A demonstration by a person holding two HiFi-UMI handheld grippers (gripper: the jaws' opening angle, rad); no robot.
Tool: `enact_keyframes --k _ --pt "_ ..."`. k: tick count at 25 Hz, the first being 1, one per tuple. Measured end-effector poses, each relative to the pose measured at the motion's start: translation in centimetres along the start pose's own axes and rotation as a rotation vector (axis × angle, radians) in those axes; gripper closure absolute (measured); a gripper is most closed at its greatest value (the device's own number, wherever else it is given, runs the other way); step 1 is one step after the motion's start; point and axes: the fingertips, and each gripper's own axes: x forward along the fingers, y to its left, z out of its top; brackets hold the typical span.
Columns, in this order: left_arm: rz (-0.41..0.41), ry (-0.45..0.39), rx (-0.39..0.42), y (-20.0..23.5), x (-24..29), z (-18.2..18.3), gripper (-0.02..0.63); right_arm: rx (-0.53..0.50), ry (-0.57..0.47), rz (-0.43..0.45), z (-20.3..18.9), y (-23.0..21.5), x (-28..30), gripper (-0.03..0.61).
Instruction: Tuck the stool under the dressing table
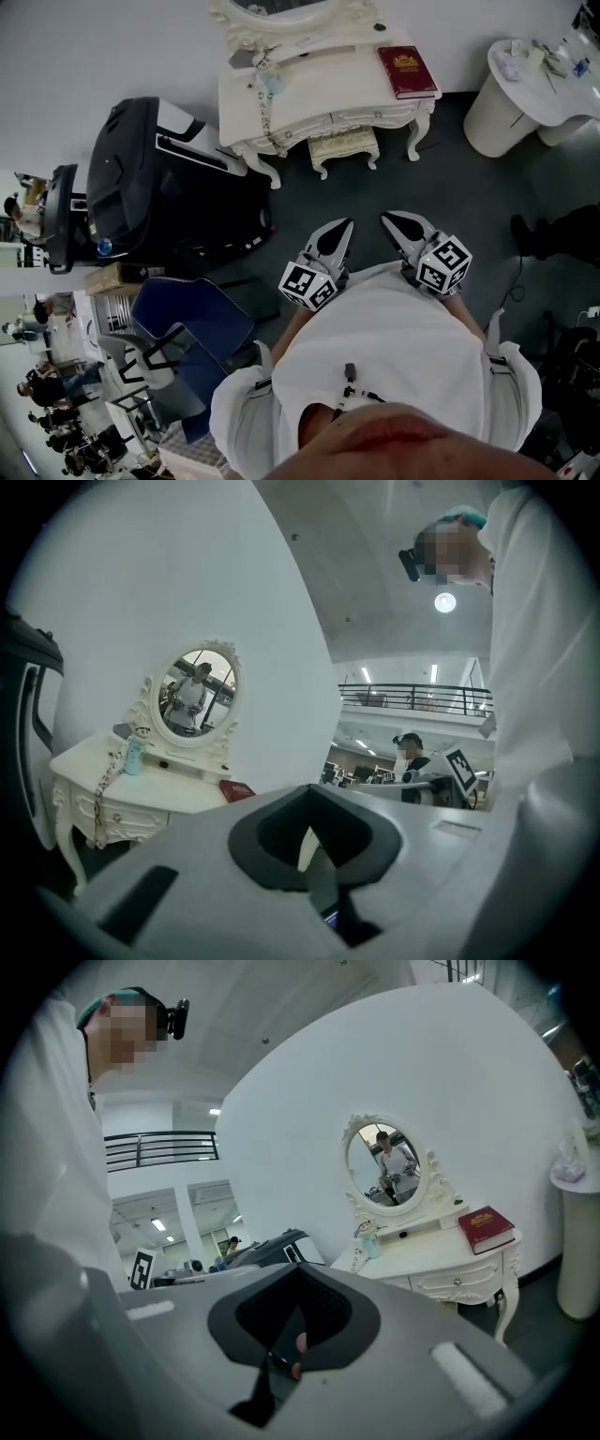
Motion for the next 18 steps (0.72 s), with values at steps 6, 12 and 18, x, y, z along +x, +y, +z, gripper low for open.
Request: enact_keyframes --k 6,12,18 --pt "-0.037 0.012 -0.002 -2.1 0.8 -0.6 0.606 0.012 0.011 -0.02 -0.7 -0.2 -2.0 0.572" --pt "-0.021 0.012 -0.033 -3.0 0.5 -1.3 0.606 0.029 0.023 -0.013 -1.4 0.0 -3.2 0.572" --pt "0.022 -0.014 -0.049 -3.0 -0.8 -1.6 0.606 0.03 0.035 0.011 -2.1 0.7 -3.5 0.572"
